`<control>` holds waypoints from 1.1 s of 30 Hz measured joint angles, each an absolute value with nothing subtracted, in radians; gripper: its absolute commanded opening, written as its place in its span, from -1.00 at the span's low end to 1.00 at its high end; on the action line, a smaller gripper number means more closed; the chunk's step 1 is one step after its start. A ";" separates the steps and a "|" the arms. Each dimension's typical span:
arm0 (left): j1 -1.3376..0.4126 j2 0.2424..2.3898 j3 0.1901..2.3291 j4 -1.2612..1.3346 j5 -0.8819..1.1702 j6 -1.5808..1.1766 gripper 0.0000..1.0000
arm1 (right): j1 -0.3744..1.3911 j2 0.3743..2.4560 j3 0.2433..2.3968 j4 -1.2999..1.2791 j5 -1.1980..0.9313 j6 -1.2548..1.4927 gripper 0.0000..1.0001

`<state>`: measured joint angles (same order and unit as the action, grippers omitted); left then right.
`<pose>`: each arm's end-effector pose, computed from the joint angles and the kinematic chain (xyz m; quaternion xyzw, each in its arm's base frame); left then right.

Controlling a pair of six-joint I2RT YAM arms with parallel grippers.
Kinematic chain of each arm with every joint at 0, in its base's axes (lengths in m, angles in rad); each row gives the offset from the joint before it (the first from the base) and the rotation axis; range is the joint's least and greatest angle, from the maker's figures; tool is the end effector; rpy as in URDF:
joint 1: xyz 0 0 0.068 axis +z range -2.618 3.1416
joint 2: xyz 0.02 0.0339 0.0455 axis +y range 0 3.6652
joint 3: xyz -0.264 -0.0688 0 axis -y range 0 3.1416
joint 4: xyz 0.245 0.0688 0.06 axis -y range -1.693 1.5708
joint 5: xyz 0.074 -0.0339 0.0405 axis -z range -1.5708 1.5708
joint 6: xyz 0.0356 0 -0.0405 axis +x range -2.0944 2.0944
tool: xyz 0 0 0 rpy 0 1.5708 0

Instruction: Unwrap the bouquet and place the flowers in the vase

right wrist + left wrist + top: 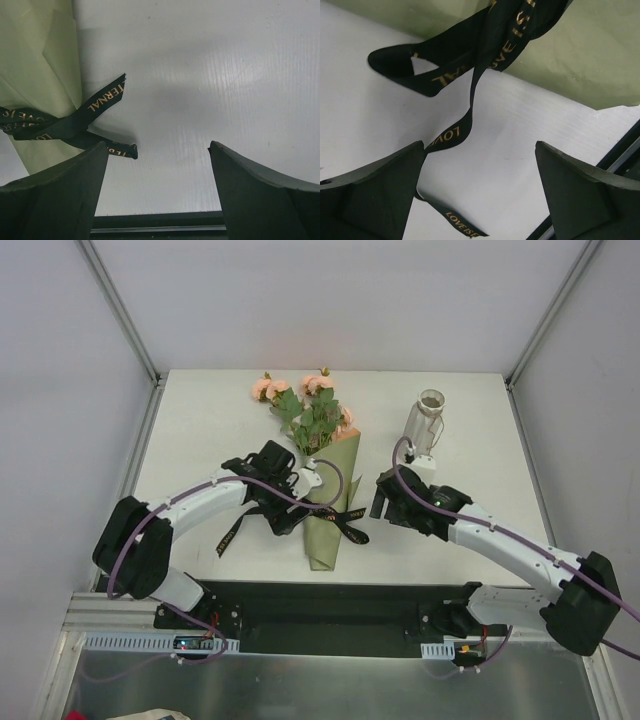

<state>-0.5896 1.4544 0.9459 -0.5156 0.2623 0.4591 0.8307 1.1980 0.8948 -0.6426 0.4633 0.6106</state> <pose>0.2350 -0.1683 0.2163 0.5085 0.8087 -0.1431 0.2589 0.1719 0.1647 0.2576 -0.0316 0.9283 0.0333 0.3690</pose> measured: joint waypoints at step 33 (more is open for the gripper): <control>-0.614 1.479 0.916 -0.404 0.118 0.501 -0.96 | 0.798 1.505 0.838 -0.186 0.170 0.696 0.39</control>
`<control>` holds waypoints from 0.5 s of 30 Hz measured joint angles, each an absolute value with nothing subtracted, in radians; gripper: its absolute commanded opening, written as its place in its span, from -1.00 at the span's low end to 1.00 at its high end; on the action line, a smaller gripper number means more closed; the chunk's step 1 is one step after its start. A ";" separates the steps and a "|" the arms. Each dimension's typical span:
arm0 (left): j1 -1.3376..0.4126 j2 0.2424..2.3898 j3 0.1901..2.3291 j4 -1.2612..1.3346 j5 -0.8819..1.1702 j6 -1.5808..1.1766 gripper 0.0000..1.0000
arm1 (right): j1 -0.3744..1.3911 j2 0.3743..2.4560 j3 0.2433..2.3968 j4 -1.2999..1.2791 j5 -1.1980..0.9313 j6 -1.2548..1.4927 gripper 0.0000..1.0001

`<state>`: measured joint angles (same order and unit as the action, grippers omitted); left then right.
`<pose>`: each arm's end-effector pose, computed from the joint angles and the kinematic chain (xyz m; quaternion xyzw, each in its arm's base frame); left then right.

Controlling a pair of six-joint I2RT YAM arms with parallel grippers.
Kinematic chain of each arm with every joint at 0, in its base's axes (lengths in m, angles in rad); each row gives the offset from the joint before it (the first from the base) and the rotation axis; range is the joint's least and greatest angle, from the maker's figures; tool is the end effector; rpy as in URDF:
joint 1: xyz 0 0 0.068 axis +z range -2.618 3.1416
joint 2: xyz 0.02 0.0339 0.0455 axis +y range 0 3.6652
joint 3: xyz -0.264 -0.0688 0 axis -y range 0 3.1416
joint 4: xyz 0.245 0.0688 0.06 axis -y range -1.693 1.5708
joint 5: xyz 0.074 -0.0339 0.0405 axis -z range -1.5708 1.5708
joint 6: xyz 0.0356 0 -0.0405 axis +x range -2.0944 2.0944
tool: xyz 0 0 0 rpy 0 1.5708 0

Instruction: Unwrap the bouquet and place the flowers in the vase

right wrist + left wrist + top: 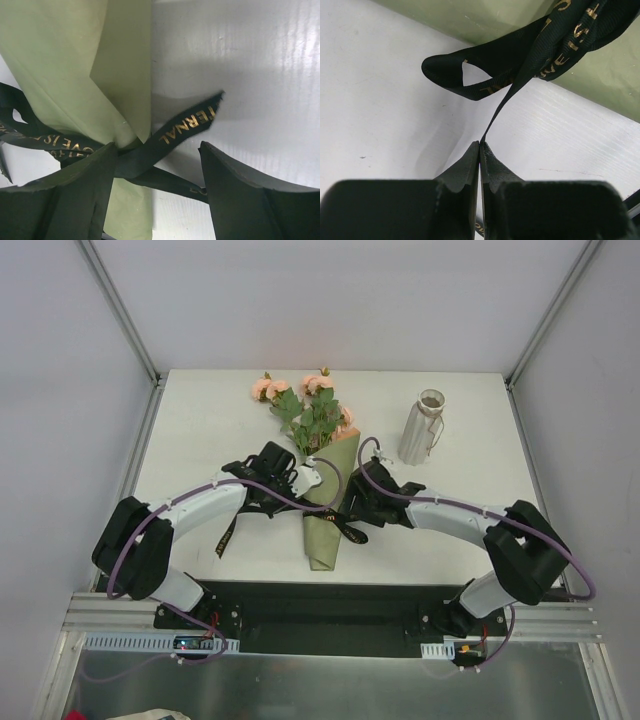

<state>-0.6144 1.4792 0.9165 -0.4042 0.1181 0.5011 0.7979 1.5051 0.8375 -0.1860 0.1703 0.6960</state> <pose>0.2404 -0.1747 0.2064 0.5193 0.7994 -0.0731 0.2932 0.2165 0.2134 0.1902 -0.0177 0.9333 0.1791 0.3107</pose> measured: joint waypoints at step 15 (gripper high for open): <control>-0.614 1.464 0.905 -0.405 0.101 0.501 -0.95 | 0.802 1.579 0.860 -0.115 0.107 0.754 0.22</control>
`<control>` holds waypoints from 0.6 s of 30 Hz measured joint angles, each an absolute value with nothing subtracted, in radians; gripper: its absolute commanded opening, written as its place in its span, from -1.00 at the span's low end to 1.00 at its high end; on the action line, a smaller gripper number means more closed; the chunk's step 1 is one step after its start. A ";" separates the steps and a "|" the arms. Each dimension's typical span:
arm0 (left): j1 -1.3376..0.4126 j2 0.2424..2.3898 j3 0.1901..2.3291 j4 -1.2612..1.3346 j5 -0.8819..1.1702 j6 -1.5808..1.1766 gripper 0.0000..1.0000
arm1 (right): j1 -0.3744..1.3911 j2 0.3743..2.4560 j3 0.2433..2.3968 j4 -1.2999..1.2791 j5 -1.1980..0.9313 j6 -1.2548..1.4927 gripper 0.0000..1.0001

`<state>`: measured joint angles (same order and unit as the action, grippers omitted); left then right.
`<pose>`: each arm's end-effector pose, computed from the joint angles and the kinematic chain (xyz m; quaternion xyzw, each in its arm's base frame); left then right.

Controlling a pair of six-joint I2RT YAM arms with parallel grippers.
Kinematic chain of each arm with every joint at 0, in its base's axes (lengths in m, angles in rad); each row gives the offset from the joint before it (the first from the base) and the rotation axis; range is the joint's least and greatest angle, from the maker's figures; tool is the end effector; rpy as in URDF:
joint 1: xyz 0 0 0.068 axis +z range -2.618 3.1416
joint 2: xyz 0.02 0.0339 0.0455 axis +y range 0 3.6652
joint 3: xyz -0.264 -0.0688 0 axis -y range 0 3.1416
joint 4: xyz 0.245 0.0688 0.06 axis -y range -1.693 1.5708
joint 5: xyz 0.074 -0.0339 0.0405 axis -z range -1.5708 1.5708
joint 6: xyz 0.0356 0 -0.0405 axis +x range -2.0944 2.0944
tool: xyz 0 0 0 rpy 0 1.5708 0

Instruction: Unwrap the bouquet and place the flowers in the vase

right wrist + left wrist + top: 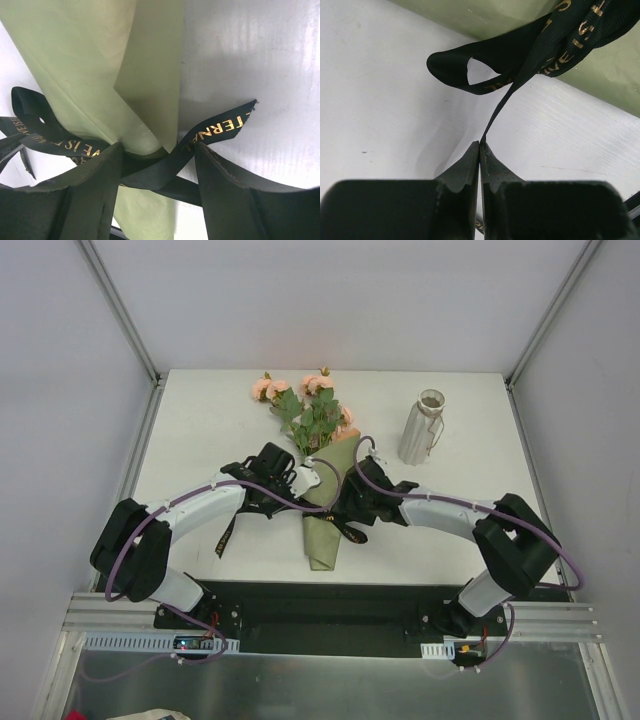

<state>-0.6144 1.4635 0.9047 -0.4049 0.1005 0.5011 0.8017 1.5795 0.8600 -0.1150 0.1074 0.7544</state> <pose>0.2379 -0.1722 0.2071 0.5172 0.8007 -0.0648 0.2953 0.2250 0.2270 0.1801 -0.0027 0.9318 0.2166 0.2911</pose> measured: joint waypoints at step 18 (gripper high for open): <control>-0.614 1.464 0.900 -0.405 0.093 0.503 -0.97 | 0.841 1.526 0.859 -0.110 0.105 0.778 -0.98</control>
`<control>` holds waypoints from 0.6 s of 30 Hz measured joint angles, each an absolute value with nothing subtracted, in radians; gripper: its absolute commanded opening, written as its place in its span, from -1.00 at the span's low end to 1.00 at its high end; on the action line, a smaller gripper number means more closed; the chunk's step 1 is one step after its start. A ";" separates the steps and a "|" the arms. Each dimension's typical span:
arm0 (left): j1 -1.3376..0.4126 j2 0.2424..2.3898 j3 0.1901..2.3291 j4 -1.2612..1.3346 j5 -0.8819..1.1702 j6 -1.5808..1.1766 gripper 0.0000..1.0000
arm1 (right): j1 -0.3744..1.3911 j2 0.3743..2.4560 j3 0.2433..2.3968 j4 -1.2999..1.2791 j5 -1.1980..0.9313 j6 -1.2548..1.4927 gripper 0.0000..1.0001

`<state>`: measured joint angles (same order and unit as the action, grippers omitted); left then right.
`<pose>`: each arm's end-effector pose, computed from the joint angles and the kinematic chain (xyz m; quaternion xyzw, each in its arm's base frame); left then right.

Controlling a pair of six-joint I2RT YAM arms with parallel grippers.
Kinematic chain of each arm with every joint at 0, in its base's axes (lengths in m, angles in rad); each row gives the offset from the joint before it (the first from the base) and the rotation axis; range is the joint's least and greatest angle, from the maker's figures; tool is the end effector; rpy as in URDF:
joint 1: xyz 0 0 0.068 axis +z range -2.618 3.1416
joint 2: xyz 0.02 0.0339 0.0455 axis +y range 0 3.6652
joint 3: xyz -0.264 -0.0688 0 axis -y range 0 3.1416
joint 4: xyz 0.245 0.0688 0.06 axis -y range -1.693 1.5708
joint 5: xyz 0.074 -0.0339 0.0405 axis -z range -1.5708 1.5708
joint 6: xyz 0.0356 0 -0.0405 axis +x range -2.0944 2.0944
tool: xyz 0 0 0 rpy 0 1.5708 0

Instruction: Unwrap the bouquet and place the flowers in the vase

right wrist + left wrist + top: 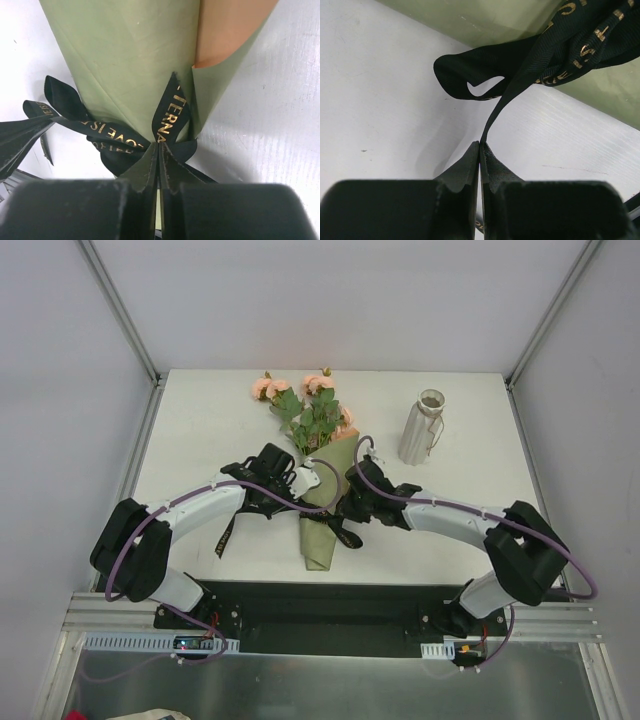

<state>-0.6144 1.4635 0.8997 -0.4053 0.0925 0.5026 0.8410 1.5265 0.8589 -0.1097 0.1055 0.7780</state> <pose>0.2374 -0.1715 0.2055 0.5172 0.8018 -0.0606 0.2931 0.2134 0.2329 0.1959 -0.0086 0.9212 0.2458 0.3014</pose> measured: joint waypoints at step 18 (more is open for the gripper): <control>-0.382 1.402 0.954 -0.471 0.101 0.488 -0.99 | 0.821 1.203 0.821 -0.288 0.297 0.712 -0.98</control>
<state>-0.3820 1.4021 0.9543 -0.4709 0.1009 0.4881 0.8207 1.2026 0.8207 -0.2878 0.2970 0.7116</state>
